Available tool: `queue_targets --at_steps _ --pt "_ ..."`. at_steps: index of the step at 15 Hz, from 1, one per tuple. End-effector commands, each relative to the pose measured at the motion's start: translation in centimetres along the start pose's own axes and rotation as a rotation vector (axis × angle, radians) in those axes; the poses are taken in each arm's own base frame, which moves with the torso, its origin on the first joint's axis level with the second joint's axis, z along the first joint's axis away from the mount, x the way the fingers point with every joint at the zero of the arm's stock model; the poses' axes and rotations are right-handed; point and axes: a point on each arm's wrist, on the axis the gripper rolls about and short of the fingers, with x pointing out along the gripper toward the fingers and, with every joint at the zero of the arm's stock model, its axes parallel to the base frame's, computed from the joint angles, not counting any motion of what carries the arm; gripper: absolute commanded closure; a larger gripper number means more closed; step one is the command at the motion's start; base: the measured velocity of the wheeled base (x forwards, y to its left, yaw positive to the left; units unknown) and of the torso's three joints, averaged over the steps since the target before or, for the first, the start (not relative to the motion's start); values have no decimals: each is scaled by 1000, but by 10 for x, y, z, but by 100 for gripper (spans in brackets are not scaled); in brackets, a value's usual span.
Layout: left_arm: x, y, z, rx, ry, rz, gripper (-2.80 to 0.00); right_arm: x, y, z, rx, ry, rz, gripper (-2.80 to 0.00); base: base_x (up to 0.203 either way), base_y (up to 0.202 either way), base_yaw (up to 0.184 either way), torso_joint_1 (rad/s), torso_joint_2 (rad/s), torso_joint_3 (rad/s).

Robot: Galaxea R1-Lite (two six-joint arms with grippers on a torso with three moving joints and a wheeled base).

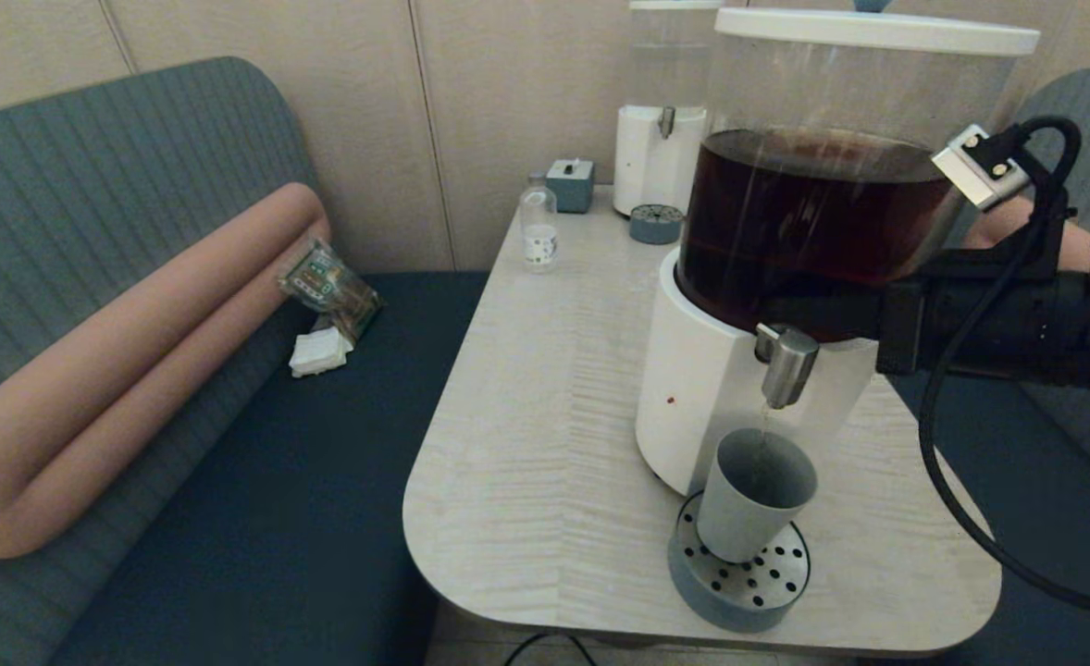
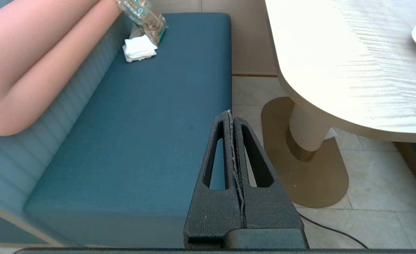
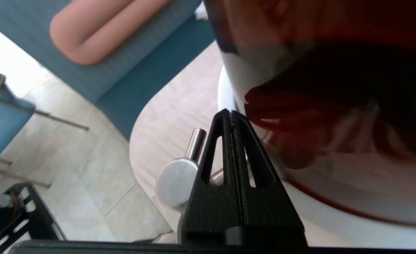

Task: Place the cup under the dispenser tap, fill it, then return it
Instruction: Turn on the faucet, then turn off the faucet

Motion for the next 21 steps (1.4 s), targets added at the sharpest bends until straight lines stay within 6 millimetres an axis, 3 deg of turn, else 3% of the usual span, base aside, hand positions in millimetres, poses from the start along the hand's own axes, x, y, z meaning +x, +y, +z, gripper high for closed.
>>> queue_targets --at_steps 1,9,15,21 --pt "0 0 0 0 1 0 0 -11 -1 5 -8 -32 -19 0 0 0 0 0 0 0" --pt "0 0 0 0 0 0 0 -65 6 2 -24 -101 -94 0 0 0 0 0 0 0" --pt "0 0 0 0 1 -1 0 -169 51 -25 -94 -274 -210 0 0 0 0 0 0 0" --pt "0 0 0 0 1 -1 0 -241 105 -81 -123 -341 -247 0 0 0 0 0 0 0"
